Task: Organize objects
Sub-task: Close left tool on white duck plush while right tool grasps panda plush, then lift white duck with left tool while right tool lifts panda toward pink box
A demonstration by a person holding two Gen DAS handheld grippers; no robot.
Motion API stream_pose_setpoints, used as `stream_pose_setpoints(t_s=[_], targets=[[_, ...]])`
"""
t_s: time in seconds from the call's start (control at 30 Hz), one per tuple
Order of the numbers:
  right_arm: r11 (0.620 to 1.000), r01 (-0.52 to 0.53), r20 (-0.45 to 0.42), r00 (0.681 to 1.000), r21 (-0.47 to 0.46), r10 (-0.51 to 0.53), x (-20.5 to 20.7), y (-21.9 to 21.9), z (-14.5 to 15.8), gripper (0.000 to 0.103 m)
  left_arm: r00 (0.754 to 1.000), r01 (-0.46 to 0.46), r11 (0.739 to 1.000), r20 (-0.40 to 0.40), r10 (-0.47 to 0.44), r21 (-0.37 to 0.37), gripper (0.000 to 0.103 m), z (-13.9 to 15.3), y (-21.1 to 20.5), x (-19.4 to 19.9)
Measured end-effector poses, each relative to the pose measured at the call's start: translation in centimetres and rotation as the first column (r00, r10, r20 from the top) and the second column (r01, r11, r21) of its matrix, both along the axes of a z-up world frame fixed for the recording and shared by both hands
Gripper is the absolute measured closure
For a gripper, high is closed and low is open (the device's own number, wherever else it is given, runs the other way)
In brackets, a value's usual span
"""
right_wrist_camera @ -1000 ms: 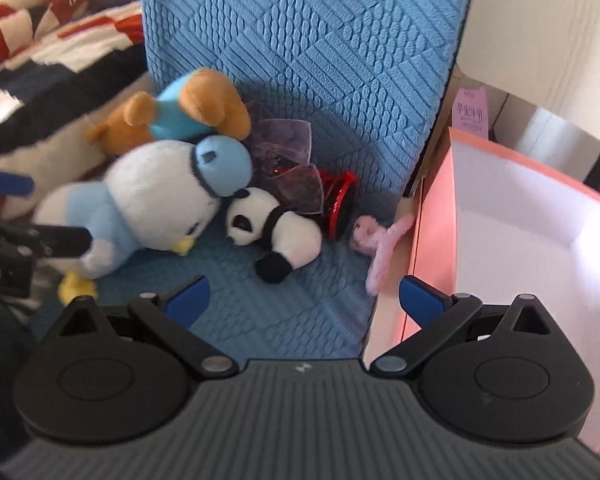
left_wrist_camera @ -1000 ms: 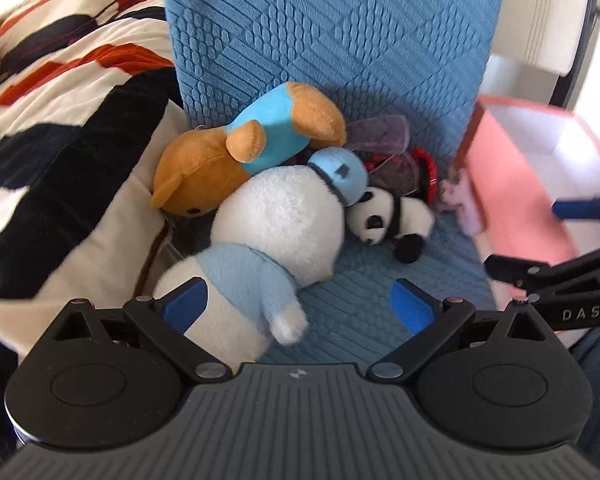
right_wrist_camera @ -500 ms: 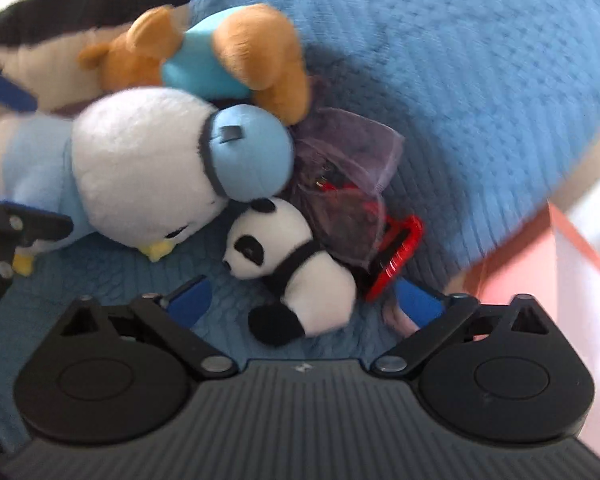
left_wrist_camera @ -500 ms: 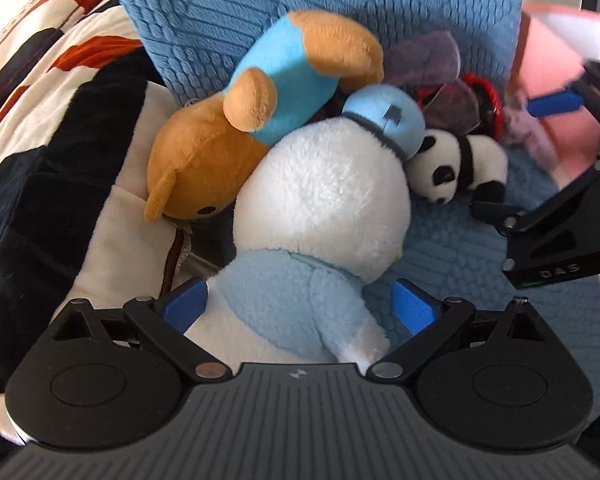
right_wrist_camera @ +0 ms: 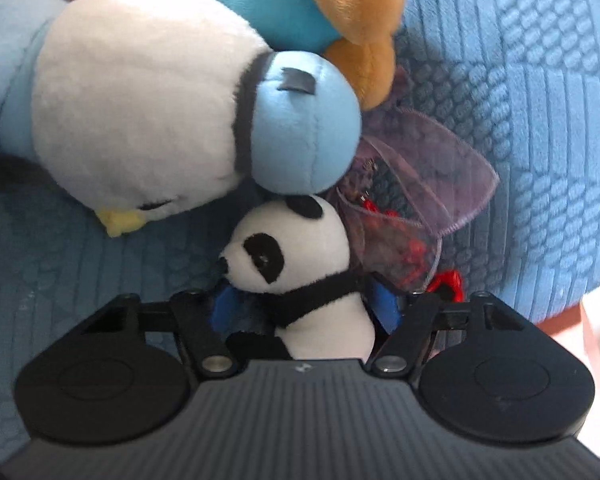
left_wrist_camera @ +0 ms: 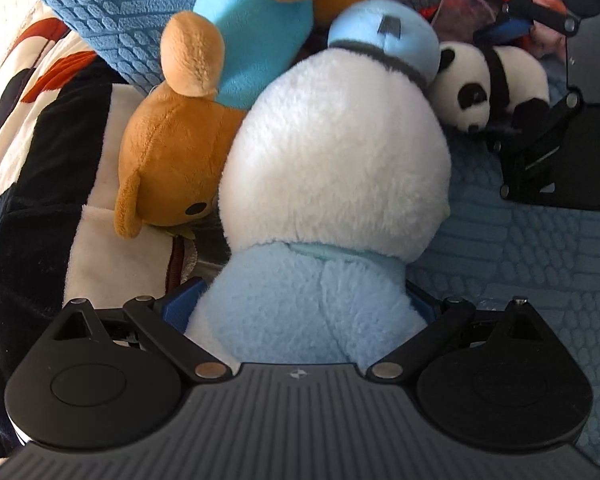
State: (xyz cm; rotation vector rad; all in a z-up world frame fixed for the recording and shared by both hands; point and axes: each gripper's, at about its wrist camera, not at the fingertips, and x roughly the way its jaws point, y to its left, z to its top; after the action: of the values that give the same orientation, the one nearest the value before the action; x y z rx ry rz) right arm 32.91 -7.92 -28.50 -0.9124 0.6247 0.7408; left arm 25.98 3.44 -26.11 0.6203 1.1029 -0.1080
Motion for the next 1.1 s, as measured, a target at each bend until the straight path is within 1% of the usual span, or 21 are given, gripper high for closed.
stream_pose_setpoints(t_s=[0.07,0.13,0.3,0.37,0.47,0.57,0.6,0.63,0.67,0.7,0.73,0.77,0.83,0.87,0.9,0.93,0.97,1.0,1.07,1.1], targets=[[1.0,-0.017,0.0,1.0,-0.017,0.017,-0.1,0.2,0.0,0.041,1.0,-0.009,1.0,0.001,0.009,0.0,0.004,0.0,0.1,0.1],[1.0,0.001,-0.016,1.0,-0.02,-0.001,-0.1,0.2,0.3,0.042,1.0,-0.017,1.0,-0.002,0.017,-0.007,0.006,0.3,0.2,0.1],[0.998,0.052,-0.034,0.998,0.02,-0.051,-0.5,-0.9,2.3,0.043,0.999,-0.039,0.999,0.006,0.039,-0.021,0.011,1.1,0.4,-0.6],[0.997,0.069,-0.049,0.997,0.038,-0.067,-0.8,-1.6,3.2,0.043,0.999,-0.054,0.997,0.001,0.054,-0.046,0.012,1.7,0.4,-1.1],[0.991,0.112,-0.102,0.989,0.072,-0.105,-1.1,-3.3,4.4,0.043,0.996,-0.092,0.99,-0.006,0.092,-0.103,0.013,2.7,0.5,-2.0],[0.978,0.176,-0.162,0.974,0.113,-0.156,-1.6,-5.0,6.1,0.043,0.993,-0.121,0.981,-0.014,0.12,-0.149,0.014,3.6,0.3,-3.3],[0.971,0.202,-0.192,0.965,0.128,-0.176,-1.5,-5.4,7.3,0.043,0.991,-0.131,0.978,-0.016,0.131,-0.163,0.014,3.8,0.2,-3.8],[0.962,0.235,-0.225,0.953,0.141,-0.2,-2.0,-6.0,7.6,0.043,0.989,-0.146,0.974,-0.018,0.145,-0.176,0.014,4.3,-0.6,-3.8],[0.953,0.265,-0.251,0.942,0.15,-0.223,-2.7,-6.9,7.4,0.043,0.986,-0.165,0.967,-0.023,0.164,-0.195,0.015,4.6,-0.6,-4.3],[0.941,0.299,-0.284,0.927,0.159,-0.247,-2.2,-7.1,7.6,0.043,0.983,-0.184,0.959,-0.028,0.182,-0.218,0.015,4.9,-0.6,-4.8],[0.928,0.333,-0.32,0.908,0.166,-0.269,-3.3,-7.9,7.3,0.043,0.979,-0.205,0.949,-0.037,0.202,-0.241,0.015,5.1,-0.5,-5.4],[0.914,0.369,-0.361,0.886,0.169,-0.291,-3.1,-7.9,7.7,0.043,0.973,-0.23,0.936,-0.049,0.225,-0.266,0.015,5.4,-0.2,-6.0],[0.876,0.451,-0.473,0.817,0.168,-0.33,-3.8,-9.8,8.4,0.043,0.959,-0.282,0.91,-0.068,0.275,-0.305,0.015,5.6,0.1,-7.7],[0.86,0.483,-0.524,0.781,0.164,-0.339,-4.2,-10.6,8.2,0.043,0.952,-0.305,0.899,-0.074,0.297,-0.314,0.015,6.0,0.3,-8.3],[0.851,0.501,-0.552,0.759,0.157,-0.345,-3.9,-10.9,7.7,0.043,0.945,-0.326,0.888,-0.085,0.316,-0.323,0.015,6.4,0.5,-8.7],[0.848,0.509,-0.563,0.748,0.146,-0.352,-4.4,-11.2,7.4,0.043,0.937,-0.347,0.876,-0.1,0.334,-0.336,0.015,6.5,0.8,-9.4],[0.85,0.509,-0.565,0.744,0.134,-0.356,-5.2,-11.8,7.2,0.043,0.93,-0.368,0.86,-0.119,0.349,-0.353,0.015,6.6,1.3,-9.8],[0.855,0.504,-0.567,0.742,0.121,-0.357,-5.8,-11.7,6.8,0.043,0.926,-0.377,0.852,-0.128,0.356,-0.364,0.015,6.7,1.6,-10.1],[0.856,0.509,-0.58,0.727,0.095,-0.368,-6.2,-11.8,5.7,0.043,0.926,-0.377,0.846,-0.139,0.351,-0.378,0.015,7.1,1.9,-10.6],[0.855,0.513,-0.588,0.716,0.079,-0.376,-5.9,-11.5,5.2,0.043,0.925,-0.379,0.838,-0.144,0.351,-0.393,0.015,7.2,2.3,-10.4]])
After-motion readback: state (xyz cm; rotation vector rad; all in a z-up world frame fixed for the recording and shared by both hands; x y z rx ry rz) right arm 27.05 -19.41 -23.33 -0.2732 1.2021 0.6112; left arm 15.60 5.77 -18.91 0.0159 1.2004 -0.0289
